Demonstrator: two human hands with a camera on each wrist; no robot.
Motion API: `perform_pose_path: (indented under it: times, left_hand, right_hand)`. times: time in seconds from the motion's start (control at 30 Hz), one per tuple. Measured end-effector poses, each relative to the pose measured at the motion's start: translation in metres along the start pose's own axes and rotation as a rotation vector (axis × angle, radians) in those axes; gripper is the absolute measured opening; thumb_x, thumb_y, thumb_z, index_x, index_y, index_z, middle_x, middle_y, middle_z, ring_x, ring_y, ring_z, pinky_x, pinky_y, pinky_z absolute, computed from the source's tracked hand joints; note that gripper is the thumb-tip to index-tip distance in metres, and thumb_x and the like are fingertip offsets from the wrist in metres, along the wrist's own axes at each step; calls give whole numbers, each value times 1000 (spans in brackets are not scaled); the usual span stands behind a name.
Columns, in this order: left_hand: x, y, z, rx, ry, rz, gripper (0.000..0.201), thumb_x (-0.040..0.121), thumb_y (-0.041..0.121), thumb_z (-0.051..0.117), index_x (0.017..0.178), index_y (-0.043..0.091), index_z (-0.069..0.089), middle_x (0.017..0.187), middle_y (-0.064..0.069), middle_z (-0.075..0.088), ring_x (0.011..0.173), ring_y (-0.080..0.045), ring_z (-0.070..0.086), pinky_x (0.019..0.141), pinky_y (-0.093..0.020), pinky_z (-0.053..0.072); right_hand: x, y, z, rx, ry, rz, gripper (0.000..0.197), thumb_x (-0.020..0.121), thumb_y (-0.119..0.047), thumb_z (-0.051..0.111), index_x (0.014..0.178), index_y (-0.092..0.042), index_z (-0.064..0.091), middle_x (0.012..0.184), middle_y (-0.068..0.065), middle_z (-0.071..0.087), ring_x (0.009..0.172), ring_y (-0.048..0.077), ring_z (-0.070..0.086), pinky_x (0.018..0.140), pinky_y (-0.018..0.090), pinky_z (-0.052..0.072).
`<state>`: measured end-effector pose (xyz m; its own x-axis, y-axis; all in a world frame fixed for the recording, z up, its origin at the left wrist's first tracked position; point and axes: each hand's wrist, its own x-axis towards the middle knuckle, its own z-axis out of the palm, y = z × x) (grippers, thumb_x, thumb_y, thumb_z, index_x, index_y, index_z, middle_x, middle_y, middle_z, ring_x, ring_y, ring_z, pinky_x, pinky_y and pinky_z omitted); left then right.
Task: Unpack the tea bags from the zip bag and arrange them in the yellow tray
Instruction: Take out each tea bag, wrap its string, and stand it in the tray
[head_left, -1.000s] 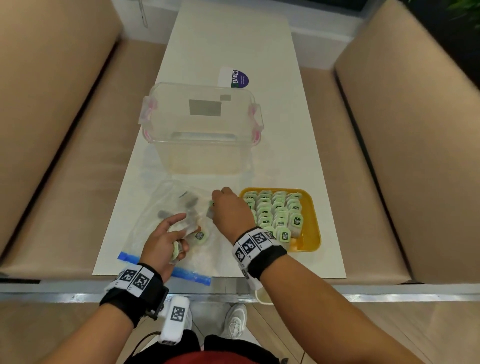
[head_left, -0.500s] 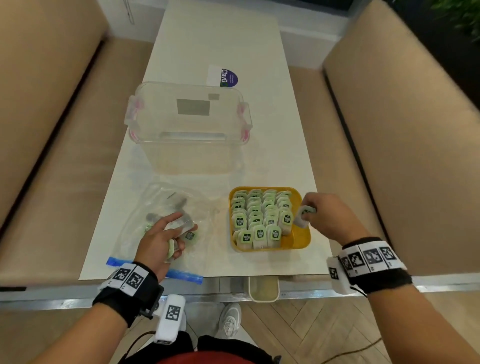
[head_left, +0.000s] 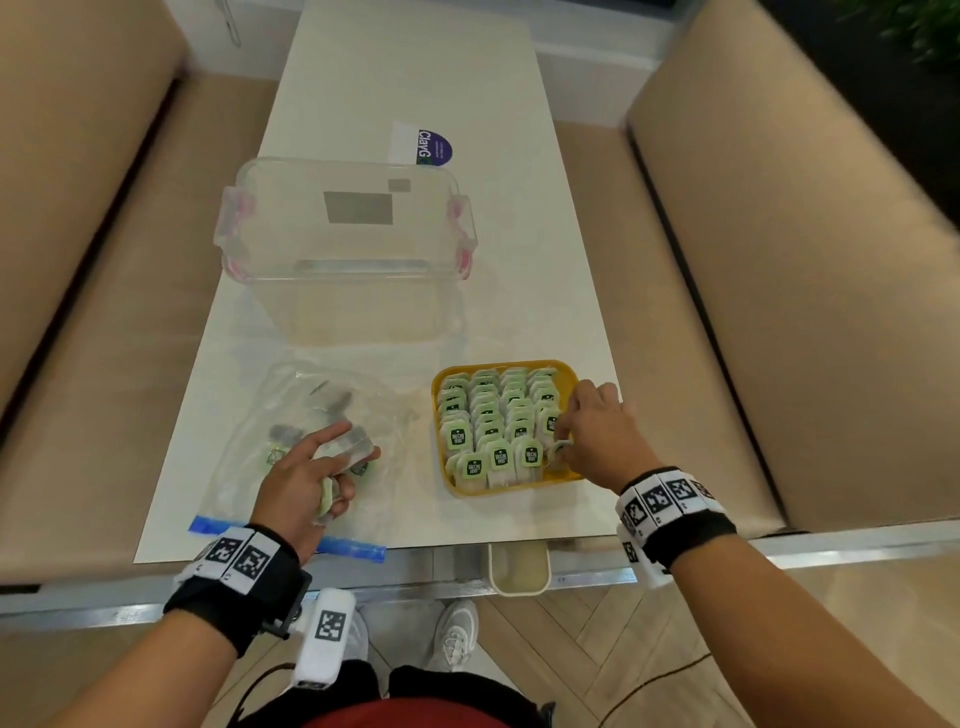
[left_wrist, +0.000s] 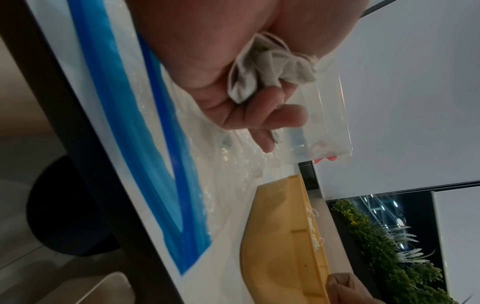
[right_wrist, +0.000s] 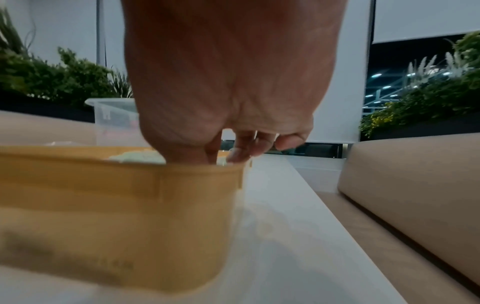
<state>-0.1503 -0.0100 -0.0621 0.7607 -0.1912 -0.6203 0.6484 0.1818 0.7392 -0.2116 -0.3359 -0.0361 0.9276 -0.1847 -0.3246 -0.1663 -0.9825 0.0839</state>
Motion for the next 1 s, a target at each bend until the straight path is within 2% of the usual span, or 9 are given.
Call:
perform_pose_path:
  times: [0.1, 0.17, 0.23, 0.3, 0.37, 0.53, 0.7, 0.83, 1.0]
  left_hand:
    - [-1, 0, 1, 0, -4, -1, 39, 92, 0, 57, 127, 17, 63, 107, -22, 74, 47, -15, 42, 33, -18, 27]
    - [-1, -1, 2, 0, -6, 1, 39, 91, 1, 59, 127, 17, 63, 107, -22, 74, 47, -16, 42, 34, -19, 27]
    - [-1, -1, 2, -1, -6, 3, 39, 92, 0, 57, 127, 17, 63, 107, -22, 74, 47, -16, 42, 34, -19, 27]
    - [1, -2, 1, -2, -8, 3, 39, 93, -1, 53, 127, 16, 62, 107, -23, 74, 46, -16, 43, 34, -19, 28]
    - [3, -3, -1, -5, -11, 0, 40, 94, -2, 52, 128, 16, 62, 107, -24, 73, 45, -15, 44, 35, -19, 30]
    - [6, -3, -3, -13, -18, -5, 39, 95, -2, 52, 128, 17, 62, 107, -24, 73, 46, -15, 44, 35, -20, 31]
    - [7, -3, -3, -14, -19, -5, 39, 96, -2, 51, 128, 16, 62, 107, -24, 73, 47, -15, 44, 35, -20, 32]
    - [7, -3, -3, -20, -14, -9, 39, 96, -2, 51, 128, 16, 63, 107, -24, 73, 46, -15, 44, 35, -21, 32]
    - [6, -2, -2, -9, -21, -5, 38, 95, -2, 51, 126, 16, 63, 107, -23, 74, 47, -16, 43, 36, -20, 32]
  right_hand:
    - [0, -3, 3, -48, 92, 3, 18, 77, -35, 71, 94, -31, 71, 109, 2, 44, 100, 27, 40, 78, 39, 33]
    - [1, -5, 4, -66, 108, 24, 19, 64, -29, 79, 81, -29, 70, 99, 3, 47, 89, 28, 43, 69, 37, 31]
    - [1, -5, 7, -62, 149, 41, 25, 57, -25, 81, 77, -27, 67, 95, 3, 46, 83, 27, 43, 65, 35, 32]
    - [1, -4, 6, -30, 194, 49, 34, 57, -28, 82, 85, -26, 63, 101, 3, 45, 87, 26, 43, 67, 35, 37]
    - [-1, 0, 2, 24, 198, 93, 52, 57, -40, 84, 100, -24, 58, 114, 3, 42, 97, 26, 43, 73, 38, 42]
    - [-4, 3, 2, 38, 105, 183, 94, 54, -61, 83, 124, -15, 41, 131, 7, 33, 109, 27, 40, 82, 42, 48]
    - [5, -5, 11, -24, 39, 153, 88, 64, -60, 78, 124, -12, 36, 131, 9, 30, 106, 28, 41, 83, 44, 51]
    - [10, -8, 13, -71, 31, 141, 77, 68, -51, 78, 122, -13, 38, 126, 9, 32, 106, 28, 40, 80, 41, 51]
    - [14, -8, 16, -95, 40, 134, 67, 71, -53, 75, 116, -14, 44, 120, 8, 35, 103, 26, 41, 74, 37, 48]
